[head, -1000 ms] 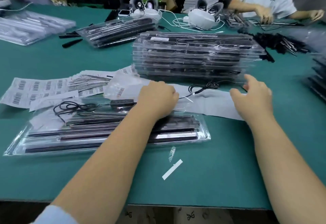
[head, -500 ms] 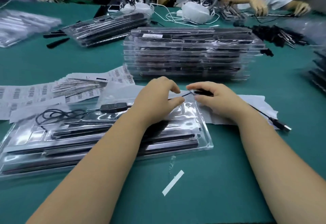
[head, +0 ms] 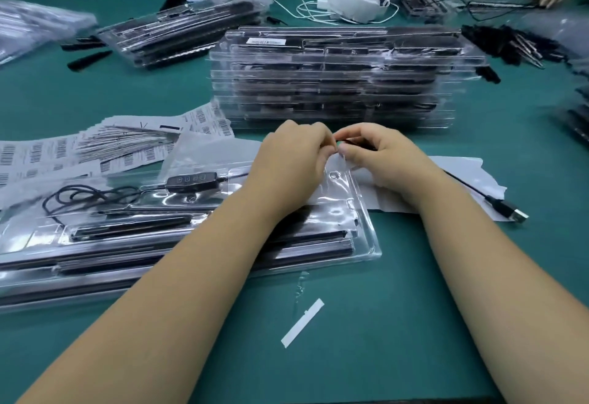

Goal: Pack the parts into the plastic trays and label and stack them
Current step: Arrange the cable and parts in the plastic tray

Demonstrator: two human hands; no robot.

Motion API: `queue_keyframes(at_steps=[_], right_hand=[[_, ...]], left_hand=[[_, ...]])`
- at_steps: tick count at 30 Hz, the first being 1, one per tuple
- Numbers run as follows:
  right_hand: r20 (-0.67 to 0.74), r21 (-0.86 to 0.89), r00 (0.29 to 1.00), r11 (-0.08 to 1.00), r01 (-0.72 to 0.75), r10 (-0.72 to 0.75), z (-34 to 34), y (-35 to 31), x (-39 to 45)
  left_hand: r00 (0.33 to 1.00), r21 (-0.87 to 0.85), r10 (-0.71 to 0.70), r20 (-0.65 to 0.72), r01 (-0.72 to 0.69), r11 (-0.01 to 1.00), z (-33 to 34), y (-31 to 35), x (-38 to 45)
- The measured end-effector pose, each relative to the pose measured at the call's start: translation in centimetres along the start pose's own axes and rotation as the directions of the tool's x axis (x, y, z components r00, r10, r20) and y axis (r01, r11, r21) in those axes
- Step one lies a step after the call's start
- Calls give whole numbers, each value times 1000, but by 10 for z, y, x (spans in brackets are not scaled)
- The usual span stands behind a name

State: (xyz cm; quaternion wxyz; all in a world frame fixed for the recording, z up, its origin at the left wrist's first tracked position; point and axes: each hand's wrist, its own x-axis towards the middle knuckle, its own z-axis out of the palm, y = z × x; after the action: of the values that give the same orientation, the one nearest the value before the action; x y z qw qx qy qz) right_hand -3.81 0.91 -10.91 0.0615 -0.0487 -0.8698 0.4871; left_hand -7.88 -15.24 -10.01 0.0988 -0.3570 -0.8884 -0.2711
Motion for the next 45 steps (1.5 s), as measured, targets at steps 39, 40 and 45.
queue_keyframes(at_steps=[39, 40, 45], right_hand=[[240, -286, 971, 956, 61, 10, -8, -6, 4], [240, -311, 970, 949, 54, 24, -8, -6, 6], [193, -372, 981, 927, 41, 34, -2, -10, 6]], left_hand=[[956, -138, 36, 291, 5, 990, -2, 3, -2], [954, -104, 44, 297, -14, 995, -2, 4, -2], [996, -96, 79, 36, -75, 993, 0, 4, -1]])
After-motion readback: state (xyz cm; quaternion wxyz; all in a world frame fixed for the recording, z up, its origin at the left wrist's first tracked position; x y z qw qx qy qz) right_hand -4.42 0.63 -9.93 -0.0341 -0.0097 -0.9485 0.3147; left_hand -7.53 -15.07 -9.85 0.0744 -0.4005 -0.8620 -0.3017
